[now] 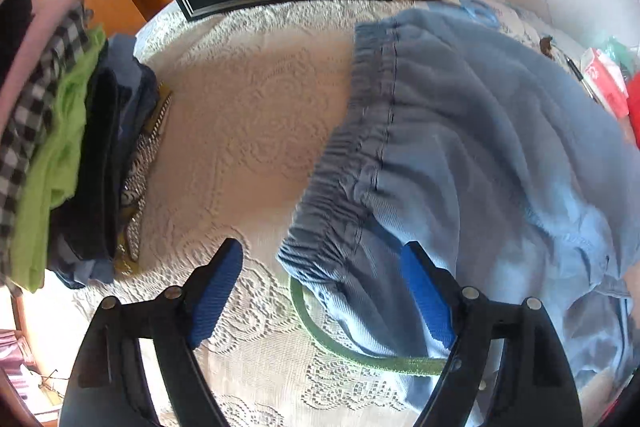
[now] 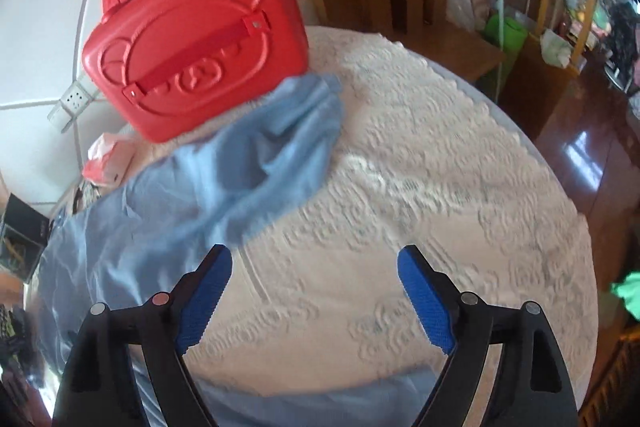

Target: Fold clothes

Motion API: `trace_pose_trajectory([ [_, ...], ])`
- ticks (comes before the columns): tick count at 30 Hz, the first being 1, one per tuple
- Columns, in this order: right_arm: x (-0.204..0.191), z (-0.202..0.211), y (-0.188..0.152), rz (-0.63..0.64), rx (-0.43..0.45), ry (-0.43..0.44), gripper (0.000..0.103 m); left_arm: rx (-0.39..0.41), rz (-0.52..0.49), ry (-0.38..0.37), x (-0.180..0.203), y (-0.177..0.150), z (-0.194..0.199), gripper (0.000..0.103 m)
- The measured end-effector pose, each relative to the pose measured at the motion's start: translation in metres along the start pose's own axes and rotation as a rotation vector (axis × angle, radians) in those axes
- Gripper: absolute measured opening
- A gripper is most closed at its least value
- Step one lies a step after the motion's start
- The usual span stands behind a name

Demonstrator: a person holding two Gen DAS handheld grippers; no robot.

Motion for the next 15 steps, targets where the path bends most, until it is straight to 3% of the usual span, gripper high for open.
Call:
trace_pose_trajectory([
  [3,0.032,0.015,-0.041,-0.054,-0.046,-0.03,0.077,-0.024,-0.024,0.025,0.013,-0.012,-0.025,0.082],
  [5,0.054,0.029,-0.065,-0.09,-0.051,-0.058,0.077,-0.029,0.035,-0.026,0.017,-0.014,-0.037,0.088],
  [7,0.075,0.046,-0.082,-0.131,-0.044,-0.082,0.077,-0.03,0.087,-0.061,0.014,-0.012,-0.038,0.084],
  [10,0.104,0.071,-0.106,-0.184,-0.042,-0.109,0.077,-0.001,0.098,-0.051,0.012,-0.013,-0.02,0.028],
  [11,0.112,0.078,-0.114,-0.199,-0.045,-0.116,0.077,0.017,0.107,-0.037,0.007,-0.014,-0.011,0.018],
  [15,0.123,0.087,-0.14,-0.212,-0.074,-0.098,0.077,0.123,0.169,0.012,-0.036,-0.029,0.032,0.017],
])
Point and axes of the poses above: each gripper's, at about its wrist camera, not at the fingertips, and z roughly against the way its jaws point, x to its right, y to its top, the point moved 10 cm from there along -z, roughly the way its jaws point, and after that the axes turned 7 degrees about y, right-handed, at the moved point
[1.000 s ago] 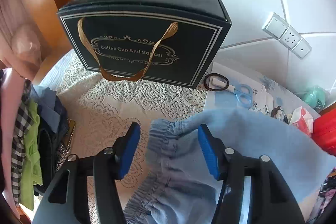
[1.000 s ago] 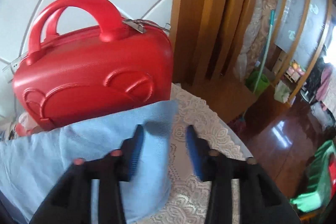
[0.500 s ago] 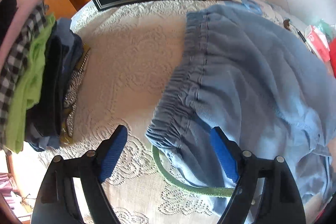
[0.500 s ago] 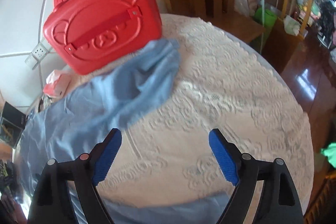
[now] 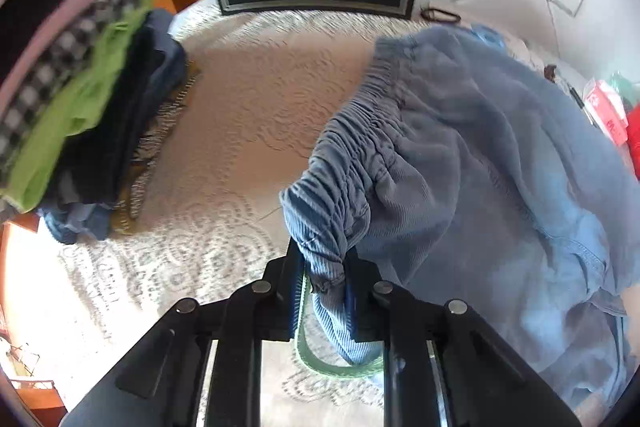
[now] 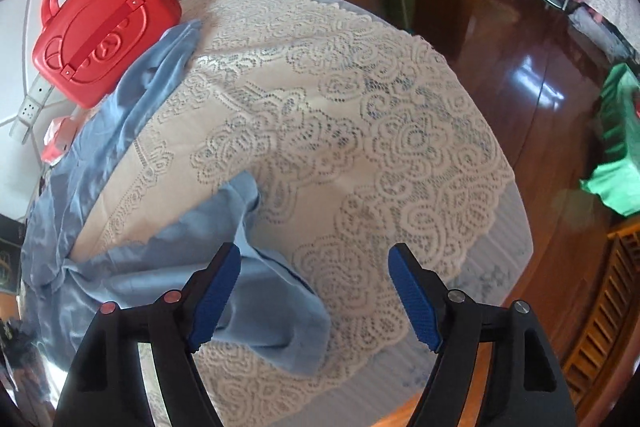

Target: Fold clothes

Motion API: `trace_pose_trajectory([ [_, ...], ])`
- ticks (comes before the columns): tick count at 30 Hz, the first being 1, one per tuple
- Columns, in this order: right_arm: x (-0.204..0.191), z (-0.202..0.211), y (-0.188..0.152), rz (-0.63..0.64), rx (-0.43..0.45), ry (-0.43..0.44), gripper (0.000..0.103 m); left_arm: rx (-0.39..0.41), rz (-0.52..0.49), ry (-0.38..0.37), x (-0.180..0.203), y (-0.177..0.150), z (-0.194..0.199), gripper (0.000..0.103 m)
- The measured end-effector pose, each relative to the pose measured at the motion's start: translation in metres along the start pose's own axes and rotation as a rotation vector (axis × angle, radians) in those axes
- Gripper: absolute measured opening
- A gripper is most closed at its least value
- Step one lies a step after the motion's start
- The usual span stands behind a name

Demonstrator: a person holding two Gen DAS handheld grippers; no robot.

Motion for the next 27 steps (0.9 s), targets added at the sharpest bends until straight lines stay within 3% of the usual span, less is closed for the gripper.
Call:
trace_pose_trajectory([
  [4,-0.01,-0.017,-0.01,0.059,-0.04,0.022,0.077,-0.02,0.06,0.009,-0.047,-0.019,0.022,0.016],
  [6,-0.017,-0.029,-0.011,0.094,-0.06,0.026,0.083,-0.041,0.082,0.008,-0.064,-0.03,0.026,0.016],
  [8,-0.019,-0.048,-0.016,0.119,-0.115,0.003,0.082,-0.047,0.097,0.019,-0.074,-0.037,0.029,0.015],
  [10,-0.026,-0.062,-0.019,0.168,-0.176,-0.03,0.027,-0.046,0.112,0.016,-0.081,-0.041,0.031,0.015],
  [11,-0.033,-0.065,-0.017,0.211,-0.182,-0.052,0.009,-0.042,0.115,0.018,-0.084,-0.042,0.035,0.015],
  [12,-0.044,-0.061,-0.008,0.256,-0.165,-0.065,0.003,-0.032,0.113,0.023,-0.086,-0.041,0.04,0.015],
  [17,-0.092,0.006,0.091,0.314,0.069,-0.015,0.002,0.038,0.095,0.111,-0.114,-0.027,0.062,0.006],
  [19,-0.102,0.027,0.134,0.335,0.159,-0.041,0.002,0.02,0.098,0.08,-0.115,-0.026,0.06,0.006],
  [20,-0.104,0.029,0.147,0.336,0.172,-0.048,0.008,0.007,0.09,0.052,-0.11,-0.027,0.058,0.006],
  [22,-0.106,0.027,0.163,0.317,0.172,-0.058,0.039,-0.018,0.074,-0.008,-0.096,-0.029,0.054,0.006],
  [23,-0.105,0.024,0.165,0.297,0.169,-0.065,0.065,-0.034,0.066,-0.044,-0.085,-0.031,0.051,0.006],
  [24,-0.103,0.021,0.164,0.273,0.162,-0.059,0.078,-0.058,0.055,-0.08,-0.073,-0.035,0.048,0.007],
  [25,-0.101,0.016,0.158,0.247,0.151,-0.035,0.078,-0.083,0.044,-0.116,-0.061,-0.038,0.045,0.013],
  [26,-0.1,0.009,0.15,0.227,0.129,-0.012,0.078,-0.101,0.032,-0.139,-0.05,-0.041,0.041,0.031],
  [27,-0.098,0.002,0.141,0.21,0.103,0.01,0.078,-0.111,0.017,-0.147,-0.041,-0.045,0.037,0.041],
])
Point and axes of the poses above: each gripper's, at about its wrist camera, not at the fingertips, and z roughly against the way its jaws point, x to its right, y to its top, the point moved 10 cm from there along -z, roughly the way its jaws point, and after that the axes turned 7 degrees about y, right-handed, at the moved point
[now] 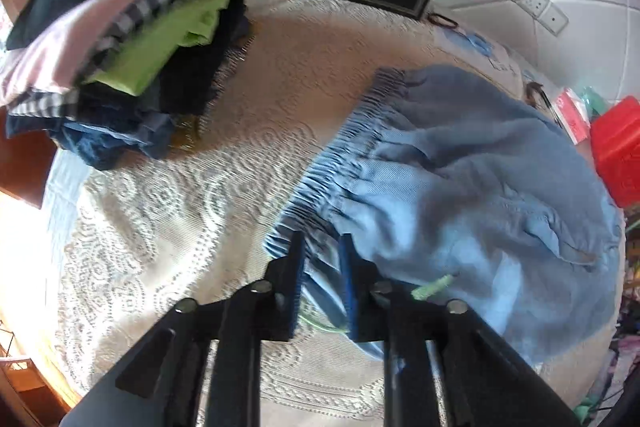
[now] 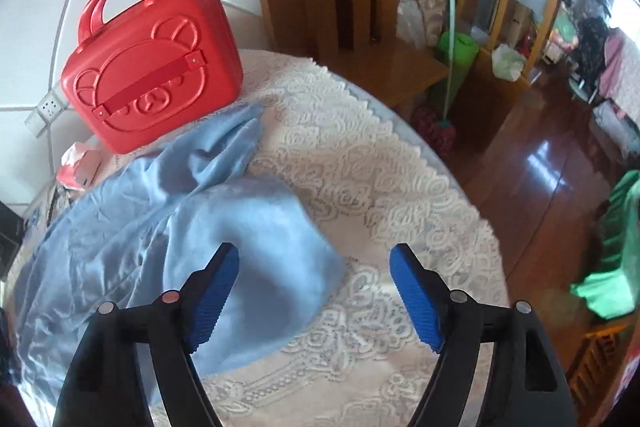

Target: Fold clothes

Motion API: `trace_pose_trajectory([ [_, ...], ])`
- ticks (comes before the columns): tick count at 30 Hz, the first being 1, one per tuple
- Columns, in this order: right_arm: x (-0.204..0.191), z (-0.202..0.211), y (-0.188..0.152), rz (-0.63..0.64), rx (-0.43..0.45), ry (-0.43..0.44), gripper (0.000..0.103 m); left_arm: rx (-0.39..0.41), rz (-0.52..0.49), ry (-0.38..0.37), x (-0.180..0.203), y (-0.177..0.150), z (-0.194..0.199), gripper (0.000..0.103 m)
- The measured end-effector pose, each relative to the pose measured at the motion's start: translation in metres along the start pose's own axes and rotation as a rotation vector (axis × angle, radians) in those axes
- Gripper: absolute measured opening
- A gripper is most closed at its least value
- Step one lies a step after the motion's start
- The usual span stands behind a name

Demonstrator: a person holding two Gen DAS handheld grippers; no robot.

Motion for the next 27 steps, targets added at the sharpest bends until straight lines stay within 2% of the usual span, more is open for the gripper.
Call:
trace_pose_trajectory([
  [1,0.003,-0.006,-0.011,-0.016,-0.026,0.008,0.078,-0.006,-0.006,-0.003,0.006,-0.003,-0.005,0.068],
  [2,0.008,-0.013,-0.022,-0.032,-0.054,0.009,0.078,-0.006,-0.004,-0.001,0.01,-0.006,-0.01,0.081],
  [4,0.016,-0.024,-0.043,-0.064,-0.103,0.015,0.059,-0.023,0.01,-0.001,0.015,-0.013,-0.02,0.081],
  [5,0.019,-0.029,-0.051,-0.089,-0.12,0.03,0.036,-0.035,0.02,0.0,0.016,-0.017,-0.025,0.081],
  [6,0.022,-0.034,-0.059,-0.115,-0.136,0.048,0.028,-0.048,0.027,0.005,0.017,-0.023,-0.031,0.081],
  [9,0.034,-0.042,-0.07,-0.193,-0.149,0.091,0.028,-0.084,0.036,0.027,0.019,-0.038,-0.048,0.081],
  [11,0.04,-0.05,-0.071,-0.244,-0.148,0.101,0.032,-0.105,0.04,0.042,0.021,-0.045,-0.06,0.081],
  [13,0.044,-0.059,-0.068,-0.281,-0.144,0.102,0.041,-0.117,0.036,0.062,0.024,-0.049,-0.071,0.081],
  [15,0.045,-0.07,-0.063,-0.295,-0.146,0.087,0.067,-0.101,0.01,0.1,0.03,-0.048,-0.076,0.085],
  [17,0.042,-0.085,-0.058,-0.288,-0.151,0.075,0.075,-0.089,0.007,0.116,0.035,-0.046,-0.079,0.092],
  [18,0.038,-0.094,-0.056,-0.278,-0.159,0.067,0.074,-0.088,0.013,0.118,0.037,-0.045,-0.08,0.092],
  [19,0.032,-0.101,-0.056,-0.245,-0.175,0.049,0.071,-0.093,0.02,0.121,0.036,-0.044,-0.078,0.086],
  [20,0.025,-0.108,-0.056,-0.204,-0.193,0.027,0.046,-0.093,0.036,0.12,0.035,-0.043,-0.074,0.053],
  [21,0.017,-0.11,-0.054,-0.138,-0.193,-0.016,0.011,-0.094,0.059,0.111,0.034,-0.041,-0.068,0.025],
  [22,0.009,-0.11,-0.05,-0.06,-0.185,-0.069,0.005,-0.092,0.088,0.097,0.032,-0.039,-0.061,0.008],
  [24,-0.006,-0.094,-0.041,-0.024,-0.133,-0.063,0.003,-0.068,0.14,0.077,0.022,-0.034,-0.045,0.008],
  [27,-0.007,-0.049,-0.025,-0.042,-0.038,-0.022,0.003,-0.03,0.172,0.059,0.009,-0.034,-0.018,0.008],
])
Point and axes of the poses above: each gripper's, at about its wrist camera, not at the fingertips, and z roughly against the way its jaws point, x to its right, y to its top, the point moved 10 cm from there along -z, roughly the way its jaws point, and after that the axes turned 7 degrees about y, right-handed, at the moved point
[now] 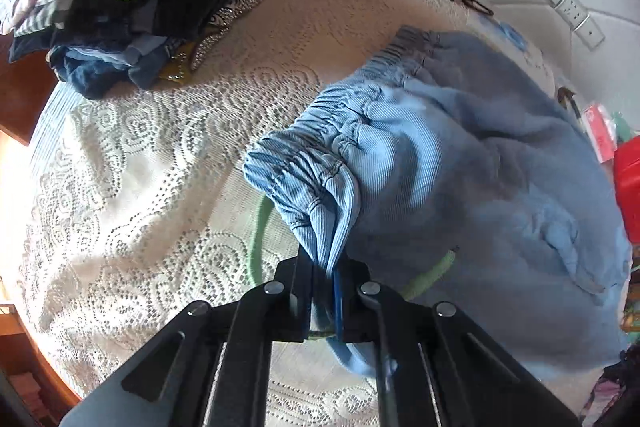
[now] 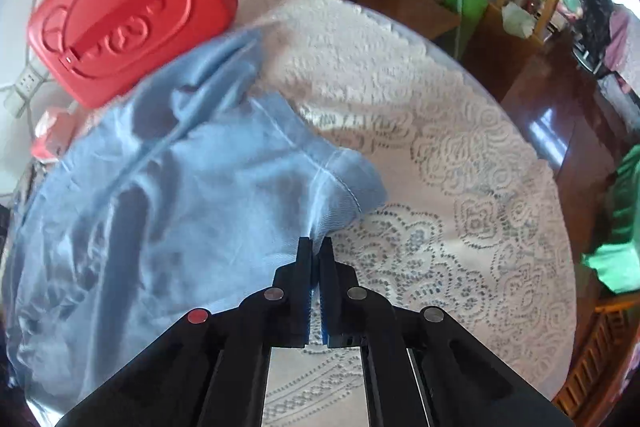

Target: Fold clothes

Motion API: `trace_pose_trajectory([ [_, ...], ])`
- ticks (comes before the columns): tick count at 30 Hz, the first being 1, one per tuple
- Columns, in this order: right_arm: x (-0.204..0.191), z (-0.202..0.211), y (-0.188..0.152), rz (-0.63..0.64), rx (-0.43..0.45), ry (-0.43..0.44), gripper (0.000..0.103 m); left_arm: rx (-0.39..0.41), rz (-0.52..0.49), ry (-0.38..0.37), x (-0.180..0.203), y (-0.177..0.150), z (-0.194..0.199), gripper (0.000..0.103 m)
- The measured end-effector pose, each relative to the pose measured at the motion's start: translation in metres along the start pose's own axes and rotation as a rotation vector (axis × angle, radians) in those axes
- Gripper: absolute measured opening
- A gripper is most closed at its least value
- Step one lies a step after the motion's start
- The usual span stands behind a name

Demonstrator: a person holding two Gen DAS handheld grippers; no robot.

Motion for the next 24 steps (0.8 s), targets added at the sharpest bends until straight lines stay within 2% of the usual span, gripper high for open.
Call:
trace_pose_trajectory([
  [2,0.01,0.032,0.004,-0.005,0.045,-0.013,0.003,0.014,0.004,-0.009,-0.009,-0.006,0.014,0.008],
  [5,0.043,0.054,-0.013,-0.011,0.026,-0.111,0.003,0.005,-0.009,0.015,-0.022,-0.025,0.02,0.008],
  [7,0.066,0.063,-0.026,-0.021,0.004,-0.178,0.003,-0.013,-0.028,0.065,-0.037,-0.035,0.013,0.008],
  [8,0.076,0.062,-0.035,-0.041,-0.007,-0.188,0.004,-0.019,-0.034,0.077,-0.042,-0.043,0.01,0.008],
  [10,0.086,0.057,-0.053,-0.083,-0.015,-0.115,0.005,-0.037,-0.013,0.076,-0.051,-0.056,0.009,0.008],
  [13,0.071,0.044,-0.073,-0.089,-0.019,0.025,0.033,-0.036,0.014,0.037,-0.05,-0.067,0.013,0.008],
  [15,0.054,0.033,-0.08,-0.062,-0.023,0.079,0.065,-0.007,-0.001,0.003,-0.033,-0.067,0.021,0.019],
  [16,0.046,0.027,-0.082,-0.059,-0.027,0.102,0.071,0.009,-0.012,-0.013,-0.024,-0.066,0.025,0.037],
  [17,0.038,0.021,-0.083,-0.061,-0.029,0.126,0.074,0.026,-0.016,-0.032,-0.014,-0.065,0.028,0.059],
  [19,0.027,0.009,-0.085,-0.086,-0.044,0.18,0.074,0.049,-0.013,-0.065,0.003,-0.061,0.034,0.074],
  [20,0.023,0.004,-0.087,-0.094,-0.054,0.188,0.072,0.054,-0.016,-0.074,0.011,-0.059,0.035,0.074],
  [22,0.019,-0.005,-0.09,-0.099,-0.067,0.192,0.054,0.059,-0.03,-0.072,0.022,-0.054,0.037,0.074],
  [23,0.018,-0.009,-0.091,-0.102,-0.072,0.198,0.042,0.06,-0.039,-0.064,0.026,-0.051,0.037,0.074],
  [24,0.017,-0.012,-0.091,-0.104,-0.077,0.202,0.04,0.059,-0.051,-0.056,0.03,-0.048,0.037,0.074],
])
Point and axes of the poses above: each gripper's, at about its wrist camera, not at the fingertips, and z roughly against the way its jaws point, x to its right, y to its top, the point moved 10 cm from there along -z, roughly the way its jaws point, and after that the axes turned 7 degrees about y, right-handed, at the moved point
